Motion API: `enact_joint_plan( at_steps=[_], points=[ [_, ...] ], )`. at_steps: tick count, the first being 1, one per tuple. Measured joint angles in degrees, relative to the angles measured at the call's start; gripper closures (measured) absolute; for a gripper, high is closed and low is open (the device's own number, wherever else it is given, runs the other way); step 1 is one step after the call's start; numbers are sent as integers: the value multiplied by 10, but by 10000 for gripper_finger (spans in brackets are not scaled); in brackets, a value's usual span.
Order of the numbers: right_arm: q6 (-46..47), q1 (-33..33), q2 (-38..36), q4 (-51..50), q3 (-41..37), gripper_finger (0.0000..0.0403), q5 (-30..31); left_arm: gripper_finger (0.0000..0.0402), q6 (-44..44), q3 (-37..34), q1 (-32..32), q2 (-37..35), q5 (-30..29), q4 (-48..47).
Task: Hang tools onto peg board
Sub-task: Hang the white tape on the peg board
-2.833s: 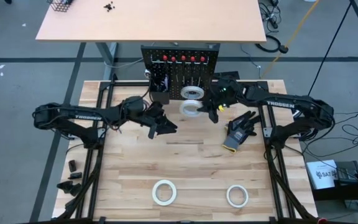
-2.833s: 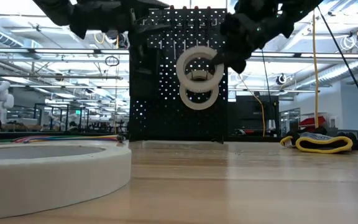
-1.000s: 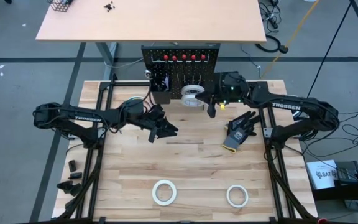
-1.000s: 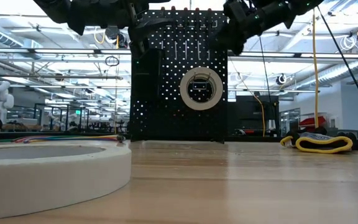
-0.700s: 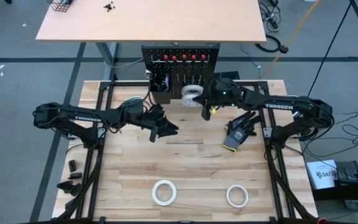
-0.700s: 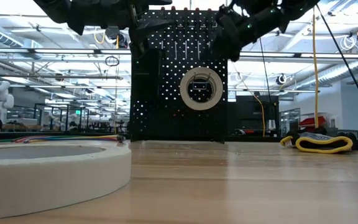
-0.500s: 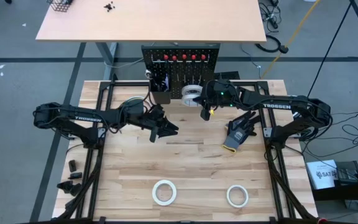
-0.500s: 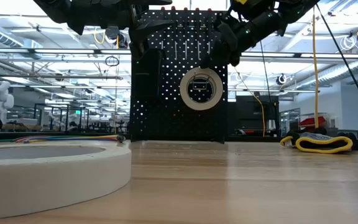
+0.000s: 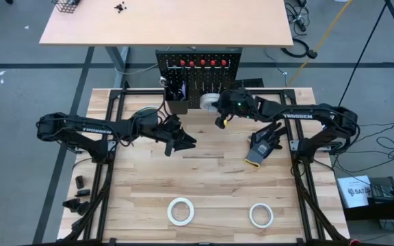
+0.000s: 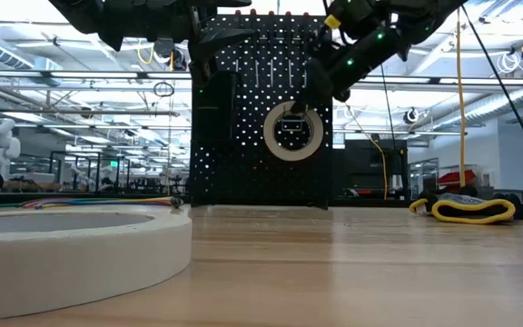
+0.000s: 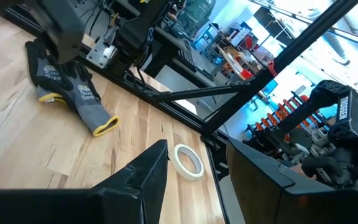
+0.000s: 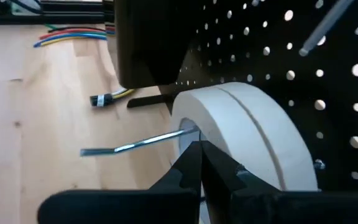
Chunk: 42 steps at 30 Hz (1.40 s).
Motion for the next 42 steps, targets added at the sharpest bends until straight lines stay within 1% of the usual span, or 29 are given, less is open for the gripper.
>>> enact_joint_plan(
  at_steps=[2,7,8,11,14,16,21,23,25,28,31,33,35,40,42],
  points=[
    [5,1,6,9,0,403,12,236,-1,0,0,0,0,0],
    [0,17,1,9,-1,403,99,236,-2,0,-6,0,0,-1],
    [-7,20,-1,17,-1,403,102,236,-2,0,-9,0,0,-4],
    [-9,29,-14,18,-1,403,79,236,-2,0,-20,0,32,-40],
    [6,50,-38,-3,-1,403,45,236,-3,0,-41,0,62,-116],
    [17,68,-61,-18,-1,403,28,236,-2,0,-61,0,64,-180],
    [65,108,-113,-51,0,403,-60,236,26,0,-123,0,54,-336],
    [88,120,-125,-52,0,402,-93,236,25,0,-147,0,37,-373],
    [107,131,-131,-56,0,398,-120,236,13,0,-169,4,15,-383],
    [145,145,-131,-61,0,390,-159,236,4,0,-207,13,-21,-369],
    [155,155,-131,-77,0,374,-184,236,11,0,-253,27,-90,-347],
    [155,161,-131,-98,0,359,-186,236,15,0,-283,40,-143,-341],
    [157,166,-131,-113,0,340,-185,236,13,6,-305,61,-183,-339],
    [177,173,-129,-146,0,283,-183,236,13,46,-348,136,-254,-299],
    [190,172,-129,-157,0,261,-183,236,13,66,-359,167,-278,-303]
  ],
)
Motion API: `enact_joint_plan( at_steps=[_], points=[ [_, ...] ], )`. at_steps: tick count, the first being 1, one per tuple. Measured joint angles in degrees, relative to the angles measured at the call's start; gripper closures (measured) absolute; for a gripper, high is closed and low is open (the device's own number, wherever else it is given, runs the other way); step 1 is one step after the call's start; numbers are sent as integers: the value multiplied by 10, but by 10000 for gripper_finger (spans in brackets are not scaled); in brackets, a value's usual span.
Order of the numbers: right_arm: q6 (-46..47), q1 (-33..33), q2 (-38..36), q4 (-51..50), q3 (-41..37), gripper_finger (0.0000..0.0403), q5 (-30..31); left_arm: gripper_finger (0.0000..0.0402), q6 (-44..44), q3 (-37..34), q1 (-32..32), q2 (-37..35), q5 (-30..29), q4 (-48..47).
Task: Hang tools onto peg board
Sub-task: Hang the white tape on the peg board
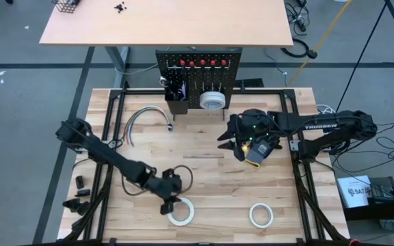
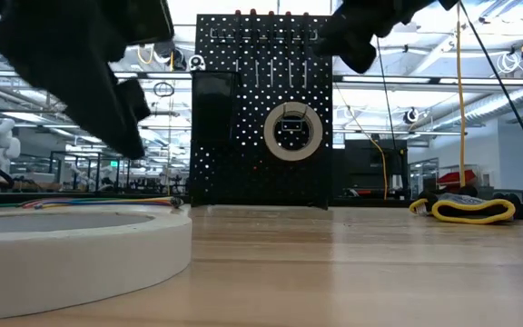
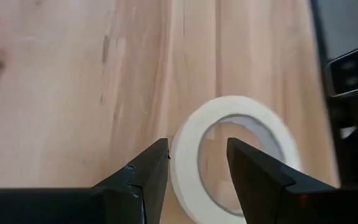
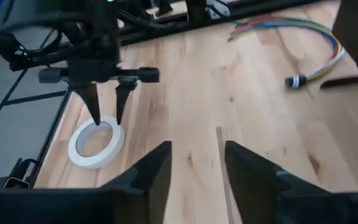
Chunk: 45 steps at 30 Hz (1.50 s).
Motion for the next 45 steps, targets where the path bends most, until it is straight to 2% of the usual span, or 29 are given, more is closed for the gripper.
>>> enact_joint_plan(
  at_steps=[5,9,18,24,28,32,34,37,39,42,45],
  points=[
    [-2,0,0,-49,0,217,-1,236,-14,31,-9,61,-10,0],
    [-8,0,0,-84,0,200,-2,236,-24,37,-9,99,-26,-2],
    [-23,0,0,-134,0,195,-3,236,-23,40,-25,138,-25,8],
    [-29,0,0,-153,0,195,-1,238,48,41,-44,139,-50,-25],
    [-34,0,0,-149,0,195,1,264,47,41,-36,139,-37,-46],
    [-33,0,0,-137,0,195,1,322,45,47,-25,137,-27,-58],
    [-23,0,0,-138,0,195,0,343,45,51,-14,131,-19,-62],
    [-20,0,2,-131,0,195,0,343,57,49,13,114,-15,-71],
    [-18,0,4,-111,0,195,-1,343,85,46,40,89,-37,-110],
    [-30,7,4,-49,0,195,-17,343,129,46,83,36,-59,-152],
    [-73,16,4,30,0,195,-35,343,183,43,129,-35,-32,-170]
  ],
)
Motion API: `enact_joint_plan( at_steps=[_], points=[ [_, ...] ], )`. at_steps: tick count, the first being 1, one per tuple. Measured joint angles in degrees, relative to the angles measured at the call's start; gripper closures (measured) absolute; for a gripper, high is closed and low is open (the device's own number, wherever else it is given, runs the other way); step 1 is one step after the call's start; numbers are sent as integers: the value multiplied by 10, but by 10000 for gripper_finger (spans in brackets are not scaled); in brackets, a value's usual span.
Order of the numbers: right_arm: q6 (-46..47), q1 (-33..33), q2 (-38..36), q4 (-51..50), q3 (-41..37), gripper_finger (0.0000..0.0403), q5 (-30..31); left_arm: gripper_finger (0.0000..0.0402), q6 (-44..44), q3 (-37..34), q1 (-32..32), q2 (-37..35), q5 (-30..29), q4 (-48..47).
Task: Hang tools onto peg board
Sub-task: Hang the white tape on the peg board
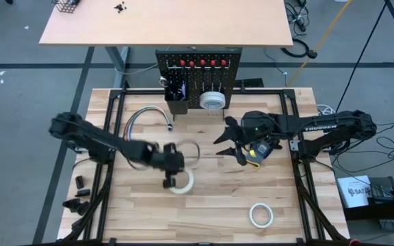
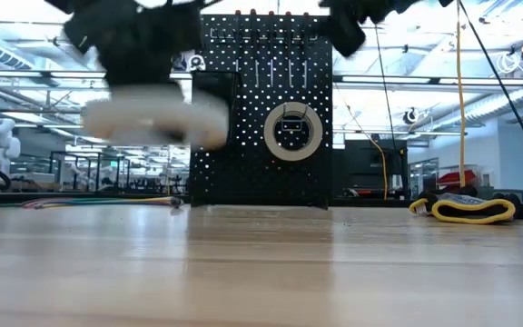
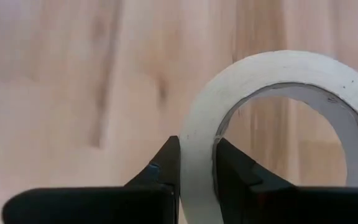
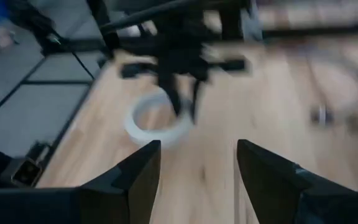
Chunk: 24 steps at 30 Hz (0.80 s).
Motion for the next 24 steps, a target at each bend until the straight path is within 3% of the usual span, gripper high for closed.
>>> enact_joint_plan(
  at_steps=[2,5,10,15,18,24],
  points=[
    [-36,7,0,45,0,195,-1,343,27,-3,32,-49,47,4],
    [-110,23,3,83,0,195,0,343,24,-7,78,-112,170,41],
    [-216,65,27,189,0,195,-47,343,-42,-13,122,-154,332,200],
    [-205,92,67,349,0,195,-21,343,-137,-13,135,-132,385,362],
    [-201,96,84,340,11,195,11,343,-152,-13,136,-117,399,383],
    [-168,102,115,337,33,195,-3,343,-143,-12,136,-110,413,382]
  ],
)
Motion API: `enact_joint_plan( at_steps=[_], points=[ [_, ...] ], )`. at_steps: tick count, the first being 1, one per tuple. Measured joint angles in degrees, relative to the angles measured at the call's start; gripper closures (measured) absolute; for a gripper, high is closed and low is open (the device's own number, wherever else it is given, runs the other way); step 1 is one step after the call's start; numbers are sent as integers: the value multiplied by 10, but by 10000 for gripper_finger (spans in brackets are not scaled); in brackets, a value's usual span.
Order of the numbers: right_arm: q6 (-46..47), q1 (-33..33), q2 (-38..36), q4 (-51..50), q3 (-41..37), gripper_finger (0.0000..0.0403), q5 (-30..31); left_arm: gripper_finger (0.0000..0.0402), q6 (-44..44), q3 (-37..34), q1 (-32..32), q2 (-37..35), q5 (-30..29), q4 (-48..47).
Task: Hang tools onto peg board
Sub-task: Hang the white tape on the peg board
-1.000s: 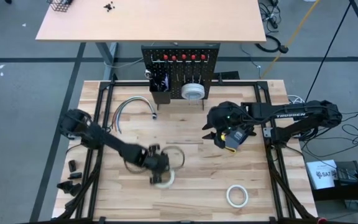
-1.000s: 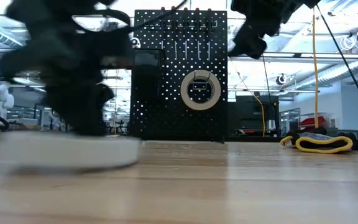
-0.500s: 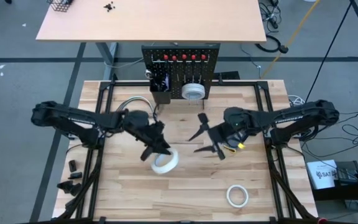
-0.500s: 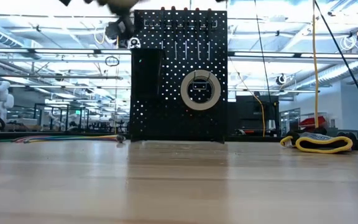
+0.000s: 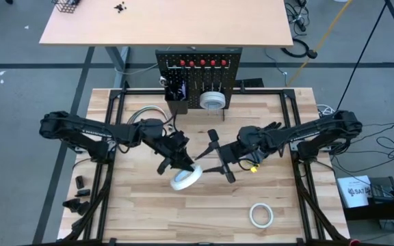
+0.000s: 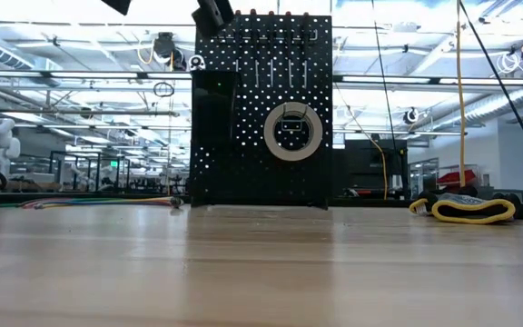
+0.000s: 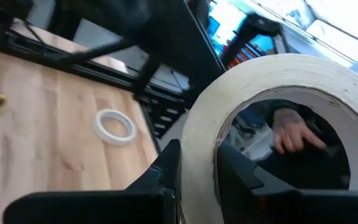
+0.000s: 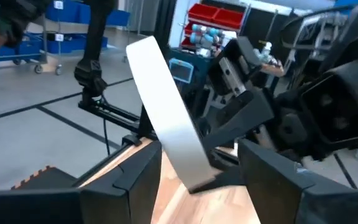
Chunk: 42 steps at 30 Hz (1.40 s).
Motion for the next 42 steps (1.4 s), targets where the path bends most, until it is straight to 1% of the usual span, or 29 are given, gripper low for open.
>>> enact_joint_plan(
  at_steps=[4,7,11,15,18,21,25,27,30,35,39,42],
  points=[
    [8,6,18,0,1,195,6,343,5,0,5,1,-17,3],
    [7,10,24,1,1,195,7,343,5,0,9,1,-13,2],
    [-33,12,24,3,1,200,12,343,5,0,11,0,-11,3],
    [-79,13,24,30,1,227,7,343,-2,0,11,0,-12,3],
    [-108,13,23,33,1,254,7,342,-15,0,11,2,-14,3],
    [-124,13,23,34,1,280,6,332,-24,1,11,6,-13,8],
    [-132,13,23,34,1,323,0,329,-23,1,9,15,-11,21],
    [-135,13,23,30,1,331,-2,327,-20,1,7,18,-16,21],
    [-126,13,23,20,1,331,0,316,-8,1,7,20,-21,15],
    [-64,13,19,-10,1,331,8,271,-6,1,16,18,-38,7],
    [-17,13,2,-73,1,331,2,247,-6,1,37,6,-46,-12],
    [17,7,-26,-141,1,331,4,244,-6,2,62,-8,-15,-57]
  ],
)
